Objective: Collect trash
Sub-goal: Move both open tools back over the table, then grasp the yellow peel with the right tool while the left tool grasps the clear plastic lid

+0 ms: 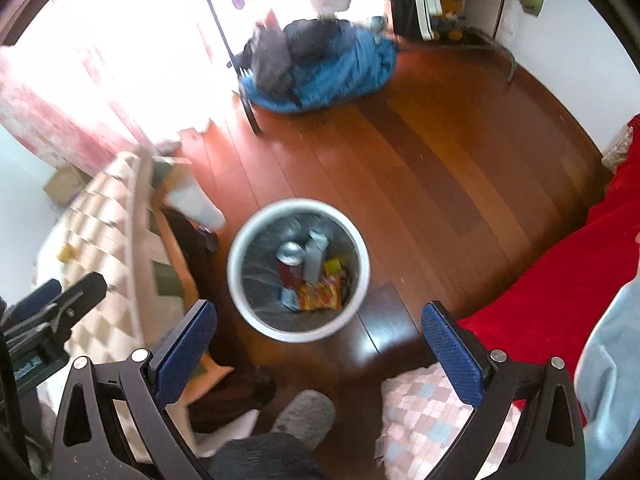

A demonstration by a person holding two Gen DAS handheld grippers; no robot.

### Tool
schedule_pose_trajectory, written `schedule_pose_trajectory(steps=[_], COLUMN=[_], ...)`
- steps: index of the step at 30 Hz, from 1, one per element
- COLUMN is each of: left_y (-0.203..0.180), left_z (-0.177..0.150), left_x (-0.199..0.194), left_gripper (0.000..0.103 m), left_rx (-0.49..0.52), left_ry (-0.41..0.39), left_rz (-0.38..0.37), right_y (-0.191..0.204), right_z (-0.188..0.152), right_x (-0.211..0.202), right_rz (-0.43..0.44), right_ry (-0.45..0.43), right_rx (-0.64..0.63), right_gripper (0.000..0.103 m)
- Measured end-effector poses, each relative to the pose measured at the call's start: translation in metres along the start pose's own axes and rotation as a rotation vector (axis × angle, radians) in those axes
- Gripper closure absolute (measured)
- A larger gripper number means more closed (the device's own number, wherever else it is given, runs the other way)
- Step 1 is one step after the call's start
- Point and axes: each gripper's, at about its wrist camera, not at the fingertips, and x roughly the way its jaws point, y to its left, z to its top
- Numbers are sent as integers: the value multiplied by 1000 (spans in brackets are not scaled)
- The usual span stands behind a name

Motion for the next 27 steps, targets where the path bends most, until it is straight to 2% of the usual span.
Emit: schedule_pose_trajectory(steps=[4,8,11,13,15,17,20,24,27], left_y=[37,101,161,214,257,299,363,414,435], left_z=[7,7,-3,-15,-31,-49,-82,-103,-105], left_x=[-37,-60,-62,-52,-39,-21,13,45,64], left_gripper=[1,1,1,1,0,0,0,0,0], left_rx=[-74,-164,-229,-281,-323,-367,-445,-503,-503], left_ry=[-61,-109,-115,-82,-46,3,90,159,186], left_rz=[33,94,191,275,316,345,390,427,446], right_y=[33,102,167,208,258,310,383,471,522], right_z=[6,11,7,1,-4,-11,-17,-20,-25], right_x=[-40,-58,-48,-33,-7,24,72,130,164], right_rz=[75,174,224,263,309,305,255,179,102], right_ry=[-59,-72,-44,-15,45,97,147,204,219], right_rx=[-18,-97,-190,-238,-304,-393,-551,-737,-881], right_gripper=[0,0,0,0,0,0,1,24,29])
